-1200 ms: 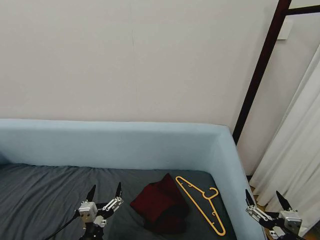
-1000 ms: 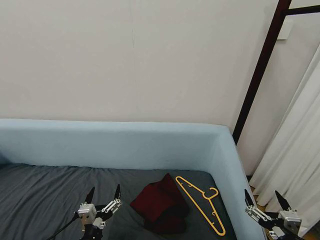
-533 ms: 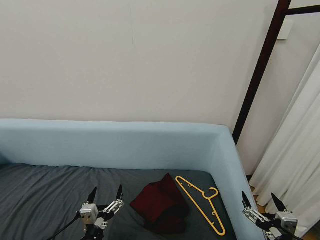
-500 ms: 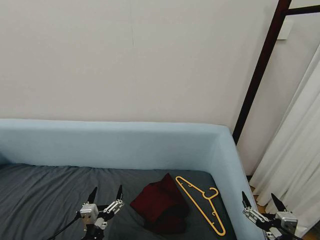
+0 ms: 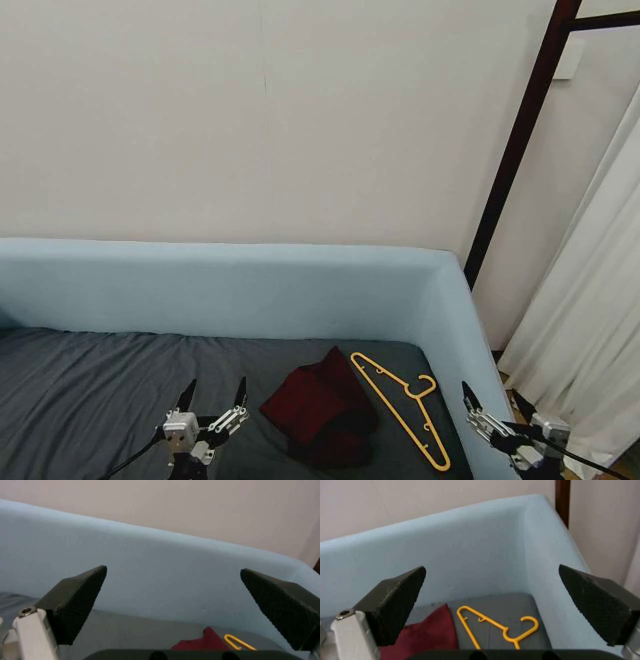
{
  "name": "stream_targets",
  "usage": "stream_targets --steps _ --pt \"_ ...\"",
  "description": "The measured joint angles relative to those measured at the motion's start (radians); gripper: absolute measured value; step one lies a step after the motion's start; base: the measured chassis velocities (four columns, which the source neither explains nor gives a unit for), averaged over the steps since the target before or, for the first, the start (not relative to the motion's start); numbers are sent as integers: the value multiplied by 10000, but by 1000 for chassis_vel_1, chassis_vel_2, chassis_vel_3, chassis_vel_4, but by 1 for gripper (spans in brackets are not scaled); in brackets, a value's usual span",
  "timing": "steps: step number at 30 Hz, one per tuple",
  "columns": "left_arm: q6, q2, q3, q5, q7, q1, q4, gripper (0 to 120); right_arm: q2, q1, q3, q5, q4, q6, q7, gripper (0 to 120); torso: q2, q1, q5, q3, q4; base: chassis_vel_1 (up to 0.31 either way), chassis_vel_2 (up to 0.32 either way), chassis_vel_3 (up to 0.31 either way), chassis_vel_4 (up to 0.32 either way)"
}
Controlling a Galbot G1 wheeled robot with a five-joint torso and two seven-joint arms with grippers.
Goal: Pick up the clothes from the sofa and hang them on the clothes hanger.
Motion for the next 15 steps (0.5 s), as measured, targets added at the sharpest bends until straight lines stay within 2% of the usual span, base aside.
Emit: stream_targets --steps 6,12,15 --pt "-102 -138 -136 190 -44 297 -46 100 -1046 1520 -823 1412 -999 -145 -93 100 0 0 -3 0 1 0 0 0 0" --pt "-200 -394 -180 378 -50 552 -157 100 -1690 2428 -1665 2479 -1504 -706 -23 100 0 0 -2 0 -3 0 0 0 0" --pt "-243 -614 -188 555 -59 693 -276 100 -1932 3381 -2778 3737 -1759 -1810 690 100 0 0 -3 0 -3 0 0 0 0"
